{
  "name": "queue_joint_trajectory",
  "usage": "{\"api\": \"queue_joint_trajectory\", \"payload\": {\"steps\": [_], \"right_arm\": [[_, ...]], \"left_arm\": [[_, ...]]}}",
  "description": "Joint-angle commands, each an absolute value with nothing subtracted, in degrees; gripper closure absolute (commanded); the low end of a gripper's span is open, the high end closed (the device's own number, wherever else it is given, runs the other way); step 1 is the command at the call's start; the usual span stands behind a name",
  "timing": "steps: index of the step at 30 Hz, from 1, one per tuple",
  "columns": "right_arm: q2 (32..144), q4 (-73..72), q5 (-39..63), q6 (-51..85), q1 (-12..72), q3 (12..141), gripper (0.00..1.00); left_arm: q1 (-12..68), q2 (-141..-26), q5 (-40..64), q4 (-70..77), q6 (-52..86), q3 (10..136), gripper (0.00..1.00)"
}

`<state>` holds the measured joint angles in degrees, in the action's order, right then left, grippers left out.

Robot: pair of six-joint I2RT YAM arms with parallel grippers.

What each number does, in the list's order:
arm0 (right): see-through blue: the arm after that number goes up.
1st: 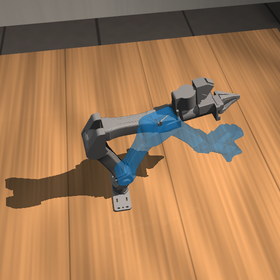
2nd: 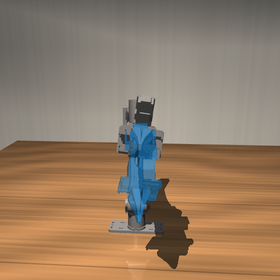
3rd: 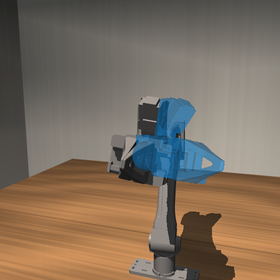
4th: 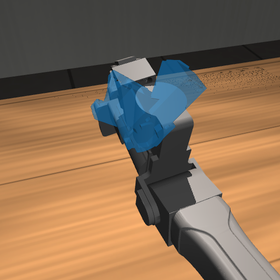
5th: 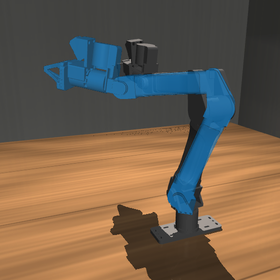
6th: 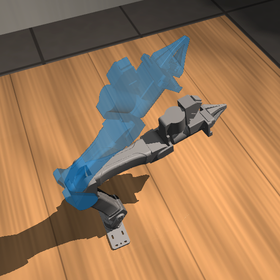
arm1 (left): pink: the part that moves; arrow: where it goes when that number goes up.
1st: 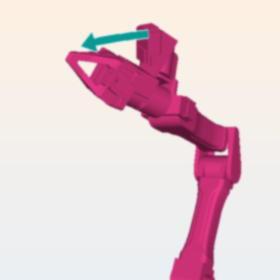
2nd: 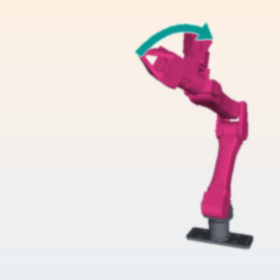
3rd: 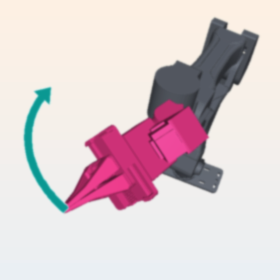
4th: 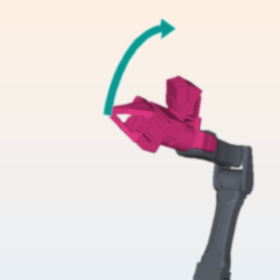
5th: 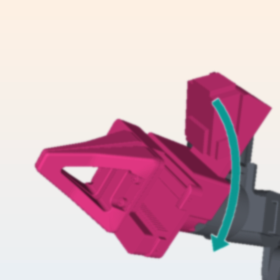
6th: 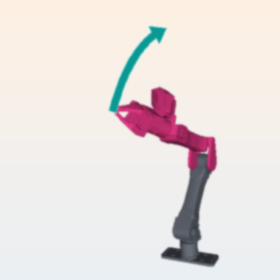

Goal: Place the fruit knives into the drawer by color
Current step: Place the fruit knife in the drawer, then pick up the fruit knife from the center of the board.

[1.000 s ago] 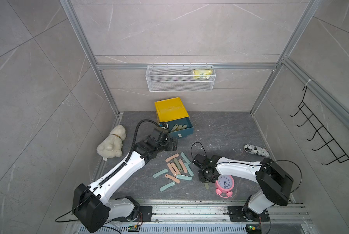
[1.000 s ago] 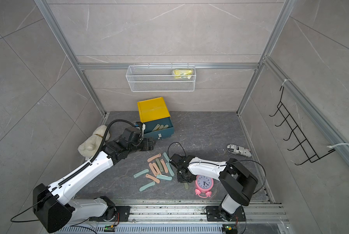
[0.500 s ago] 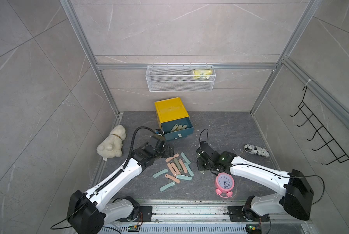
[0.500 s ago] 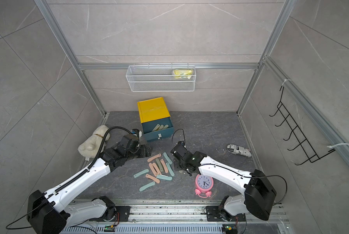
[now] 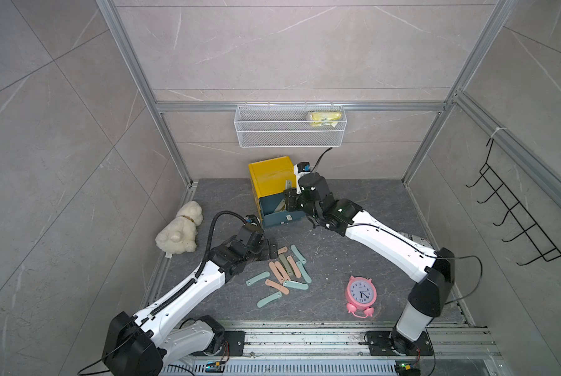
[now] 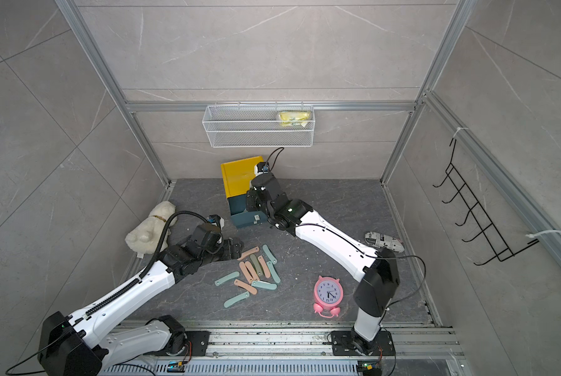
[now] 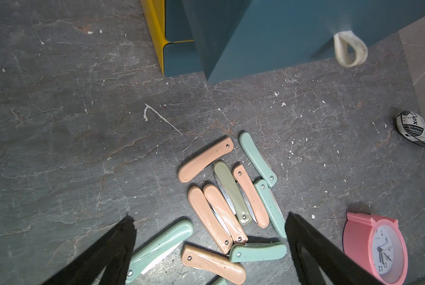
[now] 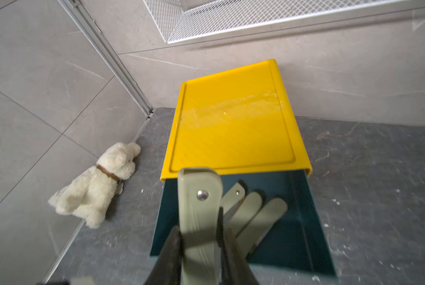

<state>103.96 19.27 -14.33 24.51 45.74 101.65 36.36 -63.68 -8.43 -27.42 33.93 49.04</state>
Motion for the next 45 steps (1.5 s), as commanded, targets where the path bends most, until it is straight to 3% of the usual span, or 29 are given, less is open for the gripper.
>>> {"api": "queue_joint_trajectory", "payload": {"steps": [1,7,13,17,22,26,32,39,45], "right_arm": [[108.6,19.6,-15.6,22.8,44.4,106.2,0.83],[110.6,19.0,-15.3,23.7,44.0,105.6,0.79],[110.2,19.0,-14.0,24.7,43.5,105.5,0.54],[108.6,18.8,-13.6,25.0,43.4,105.7,0.48],[102.8,19.5,-13.0,25.9,43.3,102.7,0.47],[95.1,18.6,-13.2,28.0,43.3,92.6,0.48],[82.1,16.5,-15.8,30.7,43.2,74.4,0.49],[71.3,16.1,-17.6,33.5,43.2,60.8,0.49],[66.3,16.3,-18.7,34.1,43.1,55.4,0.49]], "left_arm": [[36.4,-62.2,-7.5,-27.9,35.1,48.8,0.02],[36.3,-62.3,-6.7,-27.4,35.2,48.9,0.03],[36.4,-63.6,-6.3,-27.6,34.3,49.9,0.02],[36.3,-64.0,-5.5,-27.5,34.0,50.4,0.02],[36.4,-66.3,-2.0,-28.9,32.0,52.4,0.04],[37.0,-70.2,1.8,-28.3,32.8,53.1,0.07],[40.3,-79.1,3.6,-23.1,36.5,53.5,0.21],[41.1,-90.3,-2.8,-22.1,39.8,57.5,0.38],[41.1,-95.5,-4.6,-21.6,40.4,60.1,0.41]]}}
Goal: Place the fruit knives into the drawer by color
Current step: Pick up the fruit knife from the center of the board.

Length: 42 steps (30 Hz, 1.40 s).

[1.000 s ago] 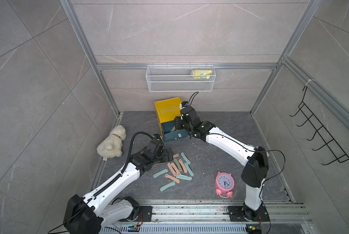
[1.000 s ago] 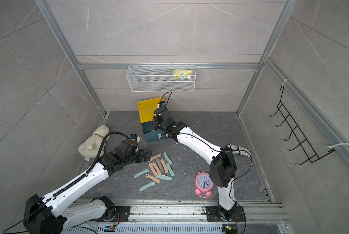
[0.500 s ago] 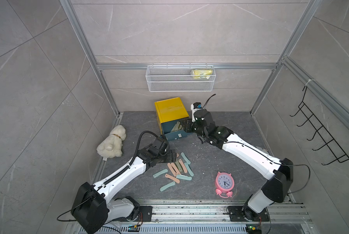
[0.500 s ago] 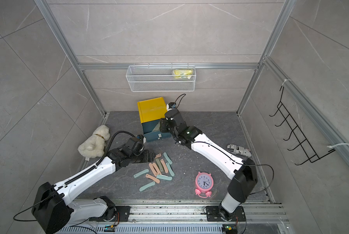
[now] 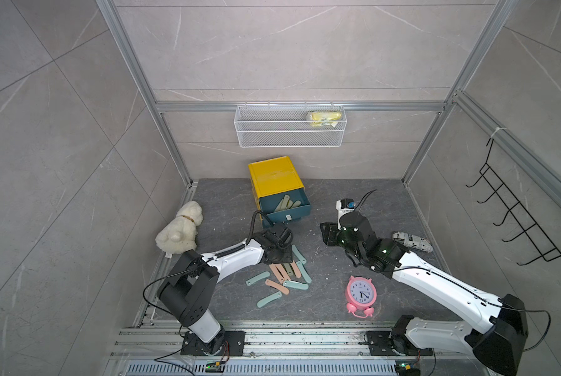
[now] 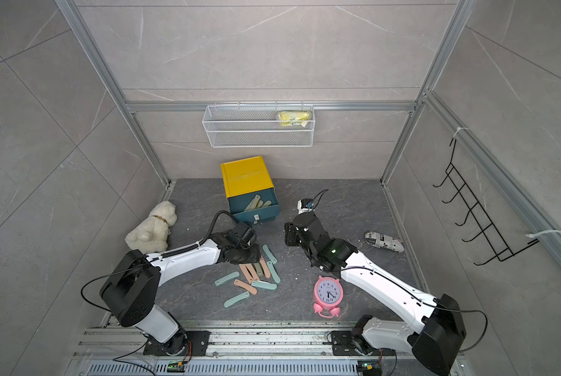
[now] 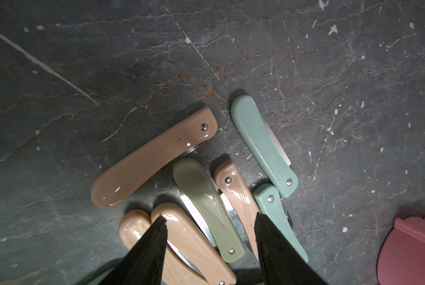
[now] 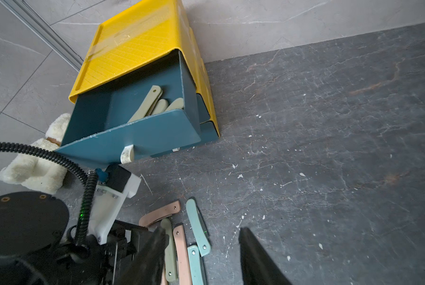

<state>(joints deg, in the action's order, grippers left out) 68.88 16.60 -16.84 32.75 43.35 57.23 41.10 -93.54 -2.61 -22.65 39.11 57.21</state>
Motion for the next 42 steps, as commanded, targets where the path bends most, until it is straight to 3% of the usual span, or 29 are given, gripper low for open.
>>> {"api": "queue_joint_trajectory", "payload": {"steps": [1,22,26,42], "right_arm": [[65.7,16.3,-19.0,34.1,43.1,54.8,0.49],[60.7,16.6,-19.1,33.8,40.8,51.1,0.49],[60.3,17.0,-19.0,33.8,40.3,51.2,0.49],[57.3,18.0,-19.2,34.1,38.9,49.6,0.49]], "left_arm": [[41.1,-96.6,-4.7,-22.0,40.4,60.9,0.42],[41.7,-102.0,-8.9,-26.2,40.5,62.2,0.6],[44.0,-103.8,-9.9,-27.5,39.0,63.8,0.56],[50.9,-110.3,-12.6,-38.3,33.8,72.0,0.55]]}}
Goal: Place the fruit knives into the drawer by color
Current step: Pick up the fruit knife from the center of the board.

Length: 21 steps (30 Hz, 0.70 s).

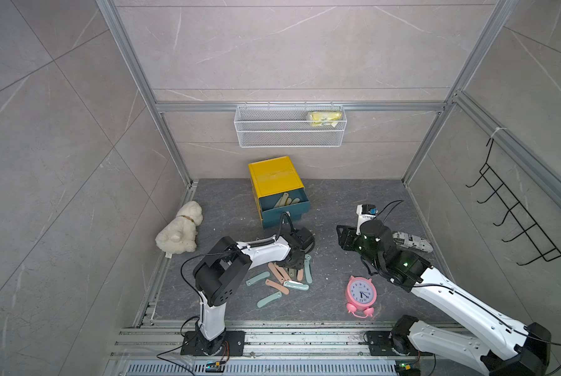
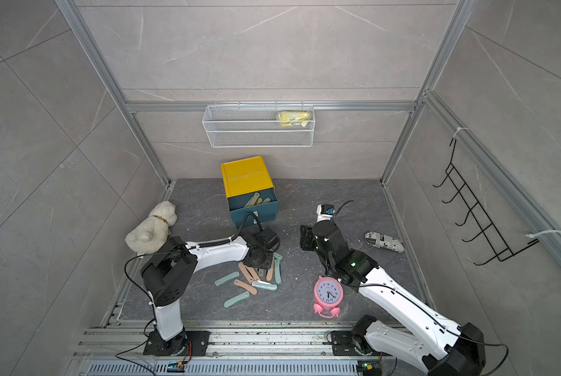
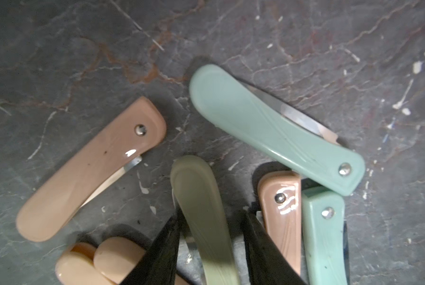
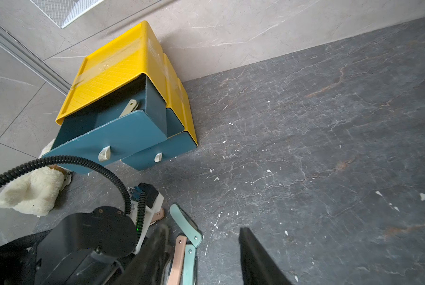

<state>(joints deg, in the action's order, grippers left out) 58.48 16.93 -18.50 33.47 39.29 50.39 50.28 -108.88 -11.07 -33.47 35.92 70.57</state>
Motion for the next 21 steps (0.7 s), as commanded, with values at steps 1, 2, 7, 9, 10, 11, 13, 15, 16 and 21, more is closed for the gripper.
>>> {"api": "queue_joint_trajectory", "payload": {"steps": [1,2,7,9,10,11,13,15,16,21], "right_arm": [[57.3,18.0,-19.2,34.2,38.9,49.6,0.49],[57.1,17.9,-18.9,34.3,38.8,49.5,0.49],[56.9,17.8,-18.7,34.8,38.8,49.2,0.49],[57.0,17.7,-18.6,34.8,38.7,49.2,0.49],[57.0,17.8,-18.6,34.9,38.7,49.2,0.49],[57.0,17.7,-18.6,35.0,38.6,49.1,0.49],[57.1,17.7,-18.5,35.0,38.7,49.3,0.49],[57.1,17.7,-18.5,35.1,38.6,49.3,0.49],[57.1,17.7,-18.6,35.1,38.6,49.2,0.49],[57.3,17.7,-18.7,35.2,38.6,49.4,0.49]], "left_arm": [[50.9,-110.7,-13.3,-38.9,33.5,72.1,0.56],[50.9,-110.8,-13.7,-39.1,33.3,72.2,0.58],[51.2,-109.9,-14.3,-36.2,33.4,71.4,0.67],[51.5,-109.1,-14.3,-35.1,33.3,71.5,0.7],[51.5,-108.7,-14.5,-34.8,33.3,71.6,0.71],[51.5,-108.0,-14.5,-34.4,33.3,71.8,0.72],[51.6,-106.5,-14.7,-33.5,33.3,72.0,0.72],[51.7,-104.8,-14.5,-33.1,33.4,72.3,0.72],[51.8,-103.9,-14.4,-33.1,33.5,72.6,0.73],[52.5,-99.5,-14.5,-33.2,33.5,73.0,0.74]]}}
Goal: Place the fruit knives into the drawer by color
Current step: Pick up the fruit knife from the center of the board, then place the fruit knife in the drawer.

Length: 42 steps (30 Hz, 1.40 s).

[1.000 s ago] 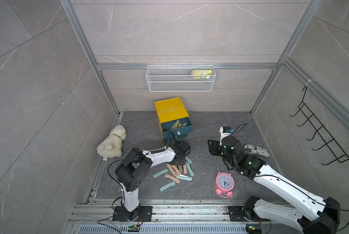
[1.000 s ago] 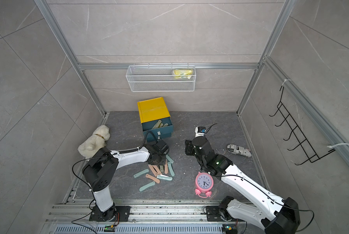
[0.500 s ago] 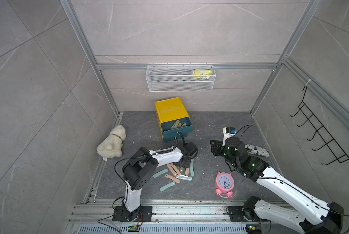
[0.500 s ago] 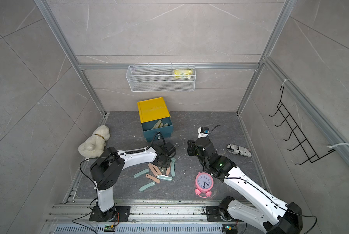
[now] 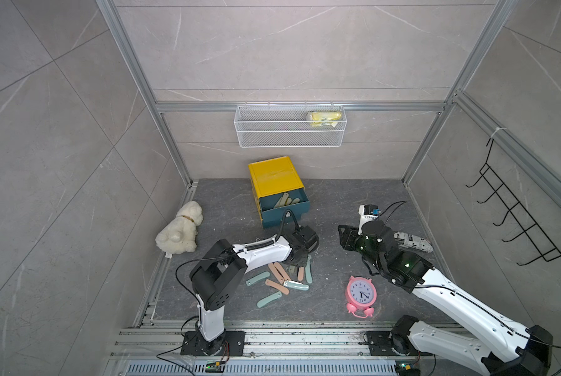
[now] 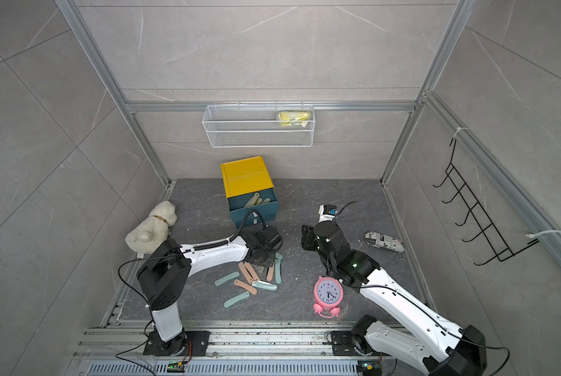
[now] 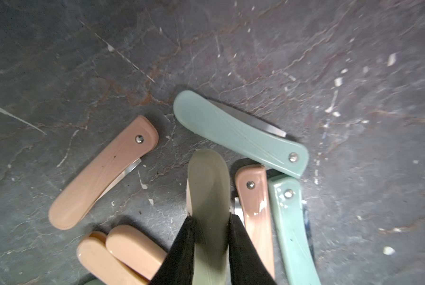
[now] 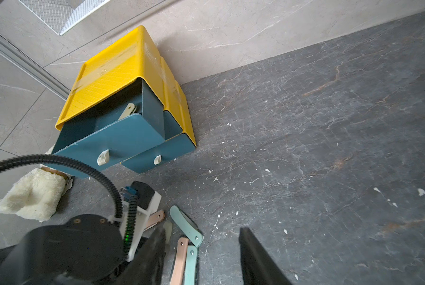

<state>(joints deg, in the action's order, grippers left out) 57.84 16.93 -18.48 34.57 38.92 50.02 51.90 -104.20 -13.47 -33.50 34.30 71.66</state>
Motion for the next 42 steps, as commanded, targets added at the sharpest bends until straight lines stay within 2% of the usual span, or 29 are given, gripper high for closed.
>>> {"api": "queue_joint_trajectory", "payload": {"steps": [1,16,27,36,42], "right_arm": [[57.3,17.7,-18.7,35.3,38.5,49.4,0.49],[58.1,17.3,-18.3,35.6,38.2,49.9,0.49],[58.6,17.0,-17.7,36.0,38.0,50.0,0.49],[59.3,16.7,-17.0,36.5,38.0,50.1,0.49],[59.4,16.7,-16.4,36.7,38.1,50.0,0.49]], "left_arm": [[52.6,-98.7,-14.7,-33.4,33.4,73.1,0.74],[52.8,-88.9,-19.2,-39.5,30.2,80.9,0.75],[51.7,-87.8,-24.1,-42.7,23.7,93.9,0.75],[41.0,-93.4,-22.5,-37.5,18.5,102.0,0.75],[36.3,-99.5,-21.6,-34.2,17.9,102.6,0.76]]}}
